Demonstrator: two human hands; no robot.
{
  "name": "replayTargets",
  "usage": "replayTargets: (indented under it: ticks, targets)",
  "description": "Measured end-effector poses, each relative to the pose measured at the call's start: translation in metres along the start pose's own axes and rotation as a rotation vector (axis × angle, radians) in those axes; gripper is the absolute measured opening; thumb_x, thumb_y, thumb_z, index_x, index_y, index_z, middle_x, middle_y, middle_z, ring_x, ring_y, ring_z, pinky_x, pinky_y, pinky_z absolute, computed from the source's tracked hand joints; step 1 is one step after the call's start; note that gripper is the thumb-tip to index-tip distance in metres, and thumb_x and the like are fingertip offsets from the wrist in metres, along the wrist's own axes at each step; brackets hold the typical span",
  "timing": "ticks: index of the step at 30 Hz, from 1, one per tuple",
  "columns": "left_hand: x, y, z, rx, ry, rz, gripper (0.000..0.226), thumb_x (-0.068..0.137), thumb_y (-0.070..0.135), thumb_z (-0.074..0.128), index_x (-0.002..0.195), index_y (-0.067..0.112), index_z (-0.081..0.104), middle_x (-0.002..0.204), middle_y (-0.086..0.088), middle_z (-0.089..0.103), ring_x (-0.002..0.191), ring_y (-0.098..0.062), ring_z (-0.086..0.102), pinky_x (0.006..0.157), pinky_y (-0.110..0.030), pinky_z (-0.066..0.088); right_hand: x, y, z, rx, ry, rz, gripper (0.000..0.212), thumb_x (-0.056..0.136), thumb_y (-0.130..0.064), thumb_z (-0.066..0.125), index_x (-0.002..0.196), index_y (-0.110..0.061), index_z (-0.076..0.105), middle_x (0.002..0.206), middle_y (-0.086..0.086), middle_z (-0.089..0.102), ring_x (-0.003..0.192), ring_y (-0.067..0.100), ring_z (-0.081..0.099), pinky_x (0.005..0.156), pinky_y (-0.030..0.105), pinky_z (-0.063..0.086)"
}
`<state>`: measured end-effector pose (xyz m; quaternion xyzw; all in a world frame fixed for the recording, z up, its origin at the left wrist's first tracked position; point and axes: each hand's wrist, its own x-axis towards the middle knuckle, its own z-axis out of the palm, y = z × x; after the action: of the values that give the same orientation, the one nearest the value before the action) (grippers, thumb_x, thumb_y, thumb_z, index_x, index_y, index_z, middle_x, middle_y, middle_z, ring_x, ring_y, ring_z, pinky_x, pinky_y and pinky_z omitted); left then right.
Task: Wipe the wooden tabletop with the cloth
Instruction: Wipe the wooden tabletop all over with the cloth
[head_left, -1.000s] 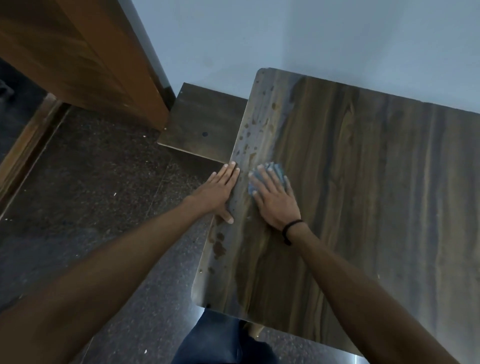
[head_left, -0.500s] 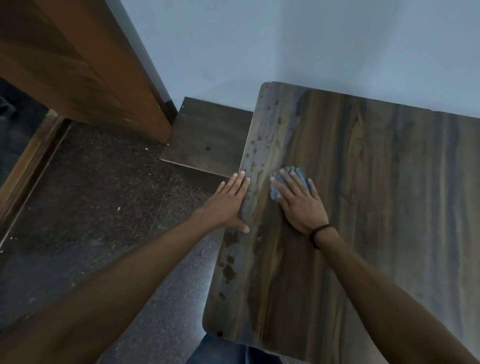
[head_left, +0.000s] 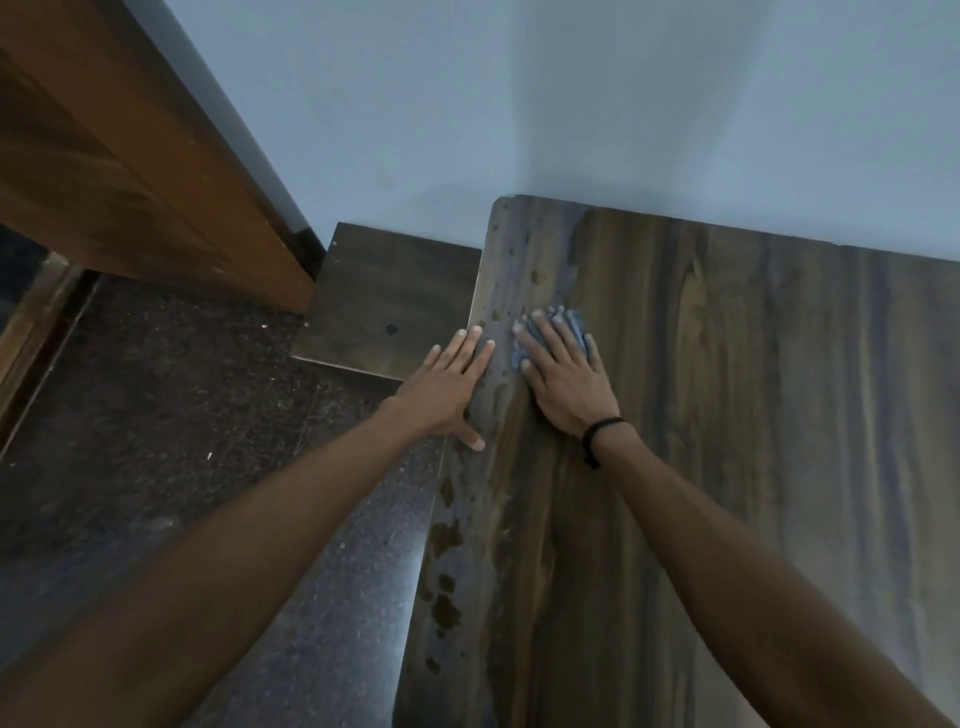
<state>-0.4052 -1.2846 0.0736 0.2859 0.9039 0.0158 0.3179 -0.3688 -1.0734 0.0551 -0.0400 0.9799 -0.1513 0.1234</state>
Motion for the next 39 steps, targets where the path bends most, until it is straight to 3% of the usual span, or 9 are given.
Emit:
replayTargets:
  ticks: [3, 7, 12, 17, 22, 28, 33, 37, 39]
  targets:
    - [0.002, 0.003, -0.001, 0.029, 0.003, 0.001, 0.147, 0.065, 0.069, 0.078, 0.154, 0.015, -0.026, 0.159, -0.008, -0.035, 0.148, -0.025, -0.030, 0.124, -0.048, -0.004, -0.006, 0.023, -0.004, -0.050, -0.043, -0.086, 0.051, 0.109, -0.046, 0.020, 0.159, -0.047, 0.008, 0.168, -0.019, -0.001, 0.155, 0.008, -0.006, 0.127, 0.047, 0.000]
    - [0.006, 0.001, -0.002, 0.057, 0.006, -0.014, 0.150, 0.062, 0.071, 0.077, 0.154, 0.012, -0.025, 0.160, -0.011, -0.033, 0.148, -0.026, -0.030, 0.123, -0.050, -0.006, 0.047, 0.024, -0.024, 0.059, 0.013, 0.131, 0.051, 0.109, -0.044, 0.020, 0.160, -0.044, 0.011, 0.170, -0.013, -0.001, 0.156, 0.012, -0.007, 0.126, 0.049, -0.004]
    - [0.016, 0.004, -0.024, -0.042, 0.027, -0.053, 0.137, 0.072, 0.069, 0.072, 0.156, 0.014, -0.021, 0.161, -0.009, -0.031, 0.148, -0.025, -0.030, 0.123, -0.049, -0.007, 0.014, 0.021, -0.009, -0.016, 0.002, -0.030, 0.052, 0.109, -0.045, 0.019, 0.160, -0.045, 0.010, 0.169, -0.015, 0.002, 0.156, 0.010, -0.005, 0.126, 0.044, -0.004]
    - [0.053, -0.008, -0.058, -0.064, 0.090, -0.083, 0.132, 0.076, 0.058, 0.077, 0.157, 0.020, -0.020, 0.161, -0.010, -0.031, 0.150, -0.028, -0.025, 0.123, -0.052, -0.002, 0.060, 0.031, -0.024, 0.081, 0.048, 0.161, 0.052, 0.109, -0.044, 0.021, 0.160, -0.044, 0.011, 0.170, -0.014, 0.000, 0.156, 0.011, -0.006, 0.126, 0.049, -0.004]
    - [0.080, -0.014, -0.082, -0.049, 0.039, -0.110, 0.134, 0.074, 0.054, 0.080, 0.157, 0.022, -0.020, 0.161, -0.008, -0.032, 0.149, -0.029, -0.026, 0.121, -0.051, -0.004, 0.035, 0.032, -0.013, 0.021, 0.018, -0.020, 0.052, 0.109, -0.043, 0.020, 0.160, -0.044, 0.011, 0.169, -0.015, 0.003, 0.156, 0.011, -0.005, 0.126, 0.047, -0.003]
    - [0.089, -0.022, -0.079, -0.025, -0.015, -0.101, 0.138, 0.070, 0.053, 0.084, 0.156, 0.025, -0.020, 0.162, -0.005, -0.030, 0.148, -0.029, -0.028, 0.120, -0.052, -0.007, 0.095, 0.045, -0.037, 0.091, 0.047, 0.162, 0.053, 0.110, -0.042, 0.020, 0.161, -0.040, 0.010, 0.170, -0.010, -0.002, 0.156, 0.014, -0.006, 0.125, 0.050, -0.005]
    - [0.094, -0.022, -0.080, 0.020, -0.017, -0.106, 0.145, 0.065, 0.057, 0.085, 0.156, 0.023, -0.023, 0.162, -0.007, -0.031, 0.147, -0.029, -0.031, 0.121, -0.052, -0.009, 0.066, 0.052, -0.029, 0.040, 0.002, -0.015, 0.052, 0.109, -0.043, 0.019, 0.160, -0.044, 0.009, 0.170, -0.014, 0.000, 0.156, 0.012, -0.006, 0.125, 0.047, -0.004]
    - [0.098, -0.019, -0.085, 0.068, -0.004, -0.124, 0.149, 0.063, 0.055, 0.087, 0.155, 0.019, -0.024, 0.162, -0.010, -0.030, 0.148, -0.029, -0.030, 0.121, -0.051, -0.008, 0.107, 0.058, -0.043, 0.110, 0.054, 0.169, 0.052, 0.109, -0.042, 0.021, 0.161, -0.041, 0.011, 0.170, -0.012, -0.002, 0.156, 0.014, -0.006, 0.125, 0.051, -0.004]
    - [0.098, -0.015, -0.085, 0.085, 0.004, -0.141, 0.150, 0.063, 0.054, 0.088, 0.155, 0.018, -0.024, 0.162, -0.012, -0.029, 0.148, -0.029, -0.029, 0.121, -0.051, -0.008, 0.116, 0.043, -0.040, 0.115, 0.059, 0.166, 0.053, 0.109, -0.041, 0.022, 0.161, -0.039, 0.011, 0.170, -0.010, -0.003, 0.156, 0.015, -0.007, 0.125, 0.052, -0.005]
